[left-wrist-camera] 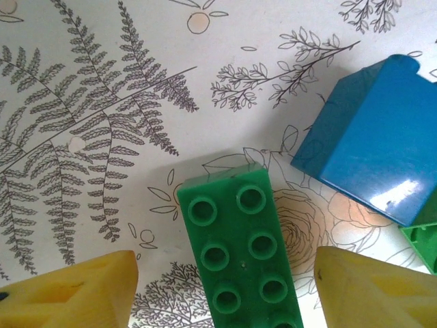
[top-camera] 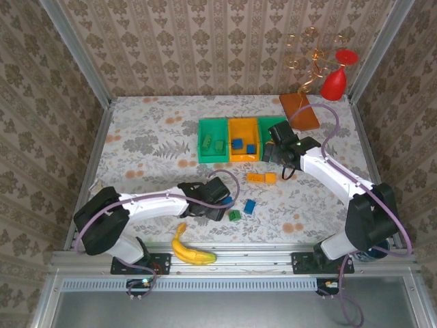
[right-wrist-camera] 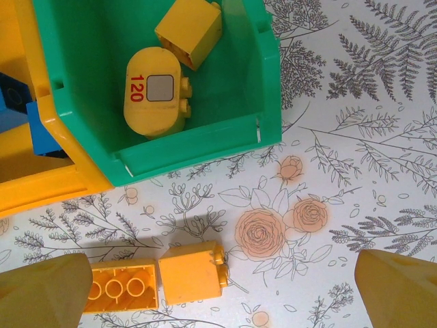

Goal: Sort the legos into containers by color
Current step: Pick up the lego from the middle-left of the table.

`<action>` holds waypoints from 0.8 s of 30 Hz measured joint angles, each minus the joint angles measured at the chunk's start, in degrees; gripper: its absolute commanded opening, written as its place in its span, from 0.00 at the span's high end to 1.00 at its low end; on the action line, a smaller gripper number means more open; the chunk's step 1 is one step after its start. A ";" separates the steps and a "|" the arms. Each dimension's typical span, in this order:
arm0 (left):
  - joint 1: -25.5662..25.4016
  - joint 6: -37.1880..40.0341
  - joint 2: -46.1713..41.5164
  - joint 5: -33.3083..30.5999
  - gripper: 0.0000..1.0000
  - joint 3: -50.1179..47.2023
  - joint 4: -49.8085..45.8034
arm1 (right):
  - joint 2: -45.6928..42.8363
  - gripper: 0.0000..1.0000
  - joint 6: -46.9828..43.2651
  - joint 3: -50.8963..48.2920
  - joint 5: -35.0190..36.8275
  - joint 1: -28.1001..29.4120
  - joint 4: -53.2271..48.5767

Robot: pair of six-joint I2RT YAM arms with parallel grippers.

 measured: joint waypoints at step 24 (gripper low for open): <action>2.97 0.87 2.95 2.21 0.73 0.00 0.24 | 0.00 0.00 0.00 0.04 -0.02 0.00 -0.02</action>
